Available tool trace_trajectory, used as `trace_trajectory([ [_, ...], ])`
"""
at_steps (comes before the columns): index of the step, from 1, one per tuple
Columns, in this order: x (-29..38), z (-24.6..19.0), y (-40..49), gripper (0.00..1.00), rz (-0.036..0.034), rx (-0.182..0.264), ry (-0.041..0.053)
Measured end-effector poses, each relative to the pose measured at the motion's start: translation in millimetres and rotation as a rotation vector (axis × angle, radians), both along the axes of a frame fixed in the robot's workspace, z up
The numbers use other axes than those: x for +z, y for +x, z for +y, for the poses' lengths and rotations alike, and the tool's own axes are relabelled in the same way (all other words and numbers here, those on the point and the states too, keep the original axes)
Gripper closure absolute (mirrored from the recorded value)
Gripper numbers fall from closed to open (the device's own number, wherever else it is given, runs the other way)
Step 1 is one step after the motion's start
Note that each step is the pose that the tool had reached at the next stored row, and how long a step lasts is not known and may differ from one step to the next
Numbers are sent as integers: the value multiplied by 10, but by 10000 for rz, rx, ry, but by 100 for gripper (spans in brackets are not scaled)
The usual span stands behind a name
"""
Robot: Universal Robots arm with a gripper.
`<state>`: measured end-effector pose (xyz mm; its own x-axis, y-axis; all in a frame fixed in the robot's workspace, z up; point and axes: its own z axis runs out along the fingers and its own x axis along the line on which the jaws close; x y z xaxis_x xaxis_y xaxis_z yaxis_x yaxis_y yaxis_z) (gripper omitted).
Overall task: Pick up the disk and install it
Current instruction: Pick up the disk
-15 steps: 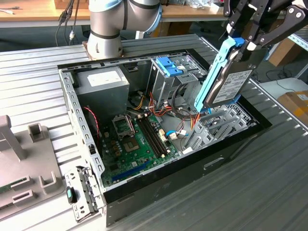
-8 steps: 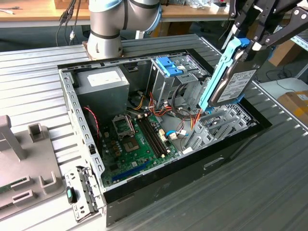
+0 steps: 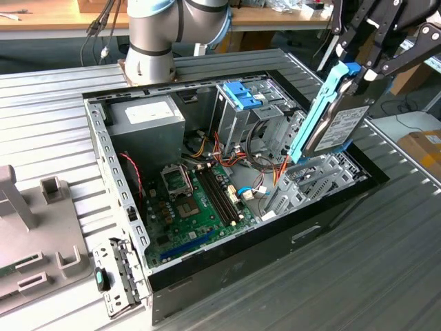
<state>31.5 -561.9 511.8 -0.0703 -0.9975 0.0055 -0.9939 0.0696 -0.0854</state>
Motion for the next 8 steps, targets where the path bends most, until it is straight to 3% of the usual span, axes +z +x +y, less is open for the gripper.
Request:
trace_trajectory([
  [4, -68, -1, 142, 63, 5, -37, 0],
  [6, -137, -2, 152, 63, 9, -58, 2],
  [8, -157, -1, 159, 63, 10, -57, -1],
])
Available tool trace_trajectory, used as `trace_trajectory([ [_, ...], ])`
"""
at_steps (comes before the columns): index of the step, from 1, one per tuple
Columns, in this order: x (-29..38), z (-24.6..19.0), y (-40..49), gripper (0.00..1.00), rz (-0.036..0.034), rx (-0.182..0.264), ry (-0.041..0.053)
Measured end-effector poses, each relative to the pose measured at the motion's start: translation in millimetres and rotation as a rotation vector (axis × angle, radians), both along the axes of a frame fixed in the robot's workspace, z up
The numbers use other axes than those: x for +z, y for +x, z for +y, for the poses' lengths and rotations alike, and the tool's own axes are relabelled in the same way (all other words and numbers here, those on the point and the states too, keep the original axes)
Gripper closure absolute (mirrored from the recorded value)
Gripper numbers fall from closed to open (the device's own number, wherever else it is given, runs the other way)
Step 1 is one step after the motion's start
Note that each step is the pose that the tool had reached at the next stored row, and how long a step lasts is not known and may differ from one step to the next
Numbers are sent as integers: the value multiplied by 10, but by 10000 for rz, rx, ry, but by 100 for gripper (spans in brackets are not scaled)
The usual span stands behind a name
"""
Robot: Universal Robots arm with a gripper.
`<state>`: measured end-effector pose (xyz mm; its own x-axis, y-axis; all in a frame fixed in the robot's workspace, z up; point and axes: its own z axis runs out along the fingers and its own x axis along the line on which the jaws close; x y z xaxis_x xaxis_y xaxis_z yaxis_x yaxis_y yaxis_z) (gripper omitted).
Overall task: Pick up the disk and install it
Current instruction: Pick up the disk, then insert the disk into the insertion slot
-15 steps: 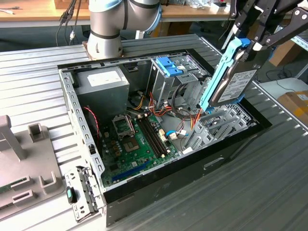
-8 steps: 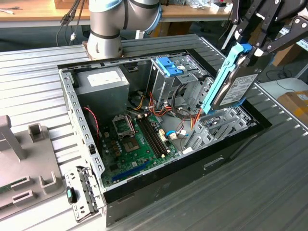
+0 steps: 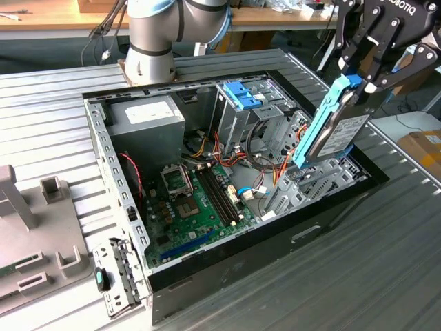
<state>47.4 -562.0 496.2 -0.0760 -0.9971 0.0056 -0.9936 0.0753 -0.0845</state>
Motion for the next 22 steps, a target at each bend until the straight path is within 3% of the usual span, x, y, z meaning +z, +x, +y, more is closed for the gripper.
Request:
trace_trajectory([
  [3, -91, 0, 16, 63, 0, -2, 2],
  [8, -106, 2, 17, 63, 0, -1, 41],
  [10, -108, 2, 17, 63, 0, 4, 252],
  [11, -143, -9, 21, 63, 0, 2, 254],
  [22, -270, -40, 51, 63, 0, 47, 255],
])
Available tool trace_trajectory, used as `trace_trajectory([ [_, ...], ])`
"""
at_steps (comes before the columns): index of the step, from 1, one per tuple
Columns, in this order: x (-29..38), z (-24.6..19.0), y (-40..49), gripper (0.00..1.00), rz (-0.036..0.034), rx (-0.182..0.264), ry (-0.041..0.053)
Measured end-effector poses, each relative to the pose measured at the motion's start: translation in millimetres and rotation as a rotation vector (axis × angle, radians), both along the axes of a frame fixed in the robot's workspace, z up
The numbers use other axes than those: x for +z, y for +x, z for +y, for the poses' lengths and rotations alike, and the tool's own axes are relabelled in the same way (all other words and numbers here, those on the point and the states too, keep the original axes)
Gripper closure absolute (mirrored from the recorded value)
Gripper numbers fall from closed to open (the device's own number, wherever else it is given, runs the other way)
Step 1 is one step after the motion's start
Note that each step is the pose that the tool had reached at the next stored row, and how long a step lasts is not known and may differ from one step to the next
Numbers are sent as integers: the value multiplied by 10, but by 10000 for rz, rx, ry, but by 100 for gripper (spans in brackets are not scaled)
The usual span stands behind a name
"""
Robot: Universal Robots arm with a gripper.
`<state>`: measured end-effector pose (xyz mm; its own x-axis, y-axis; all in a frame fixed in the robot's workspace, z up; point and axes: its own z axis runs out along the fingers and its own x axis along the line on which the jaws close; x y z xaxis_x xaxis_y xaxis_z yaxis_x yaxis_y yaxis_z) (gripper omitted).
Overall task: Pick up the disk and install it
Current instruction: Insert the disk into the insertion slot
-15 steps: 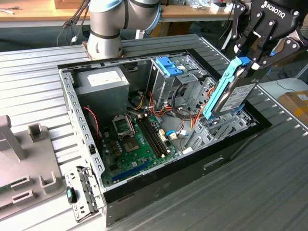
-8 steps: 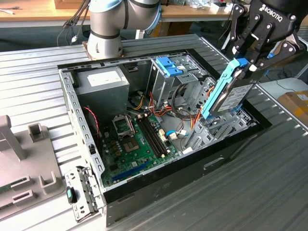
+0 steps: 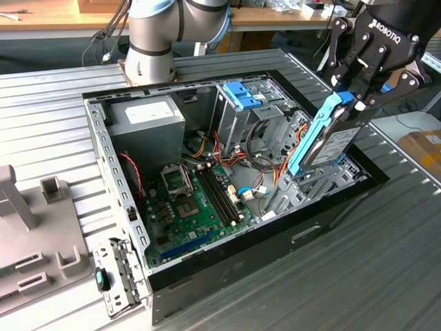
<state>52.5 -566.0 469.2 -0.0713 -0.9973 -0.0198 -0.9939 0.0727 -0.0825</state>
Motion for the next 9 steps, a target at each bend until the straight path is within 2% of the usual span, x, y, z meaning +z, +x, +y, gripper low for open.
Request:
trace_trajectory([
  [9, -10, -1, 0, 63, 0, 112, -18],
])
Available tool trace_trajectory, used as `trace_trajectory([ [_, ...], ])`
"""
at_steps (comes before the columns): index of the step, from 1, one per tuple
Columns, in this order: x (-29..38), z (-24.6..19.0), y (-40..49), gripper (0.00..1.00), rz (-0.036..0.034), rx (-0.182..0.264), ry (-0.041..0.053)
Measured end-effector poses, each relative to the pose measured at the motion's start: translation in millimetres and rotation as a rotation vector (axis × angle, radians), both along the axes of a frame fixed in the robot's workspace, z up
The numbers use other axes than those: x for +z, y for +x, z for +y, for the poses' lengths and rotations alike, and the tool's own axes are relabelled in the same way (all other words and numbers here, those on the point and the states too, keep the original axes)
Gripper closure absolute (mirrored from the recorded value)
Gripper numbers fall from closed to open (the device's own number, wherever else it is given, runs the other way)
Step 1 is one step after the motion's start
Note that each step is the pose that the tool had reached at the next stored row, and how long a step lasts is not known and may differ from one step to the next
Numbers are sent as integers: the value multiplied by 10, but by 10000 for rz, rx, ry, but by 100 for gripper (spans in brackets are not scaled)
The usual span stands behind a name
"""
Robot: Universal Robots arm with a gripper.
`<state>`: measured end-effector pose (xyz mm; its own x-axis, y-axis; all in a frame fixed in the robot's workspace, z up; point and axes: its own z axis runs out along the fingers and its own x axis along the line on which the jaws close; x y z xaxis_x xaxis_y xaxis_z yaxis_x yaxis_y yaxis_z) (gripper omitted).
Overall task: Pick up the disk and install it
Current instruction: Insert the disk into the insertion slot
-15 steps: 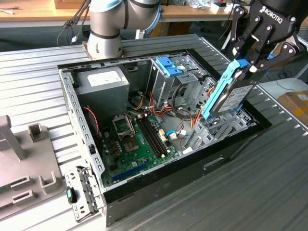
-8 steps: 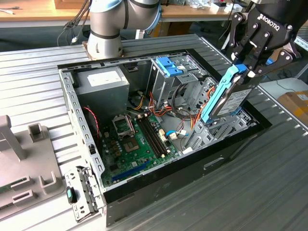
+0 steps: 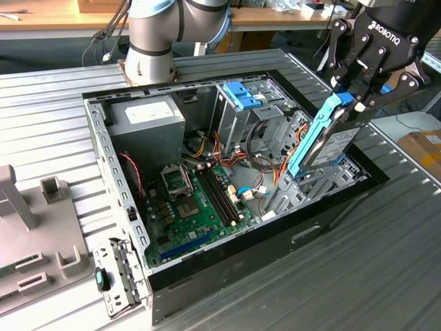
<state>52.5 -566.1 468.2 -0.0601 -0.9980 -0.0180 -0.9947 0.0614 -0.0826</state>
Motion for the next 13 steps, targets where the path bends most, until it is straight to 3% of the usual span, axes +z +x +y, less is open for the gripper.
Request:
trace_trajectory([
  [4, -4, 0, 0, 63, 0, 173, 0],
  [13, -128, -16, 0, 63, 1, 173, -3],
])
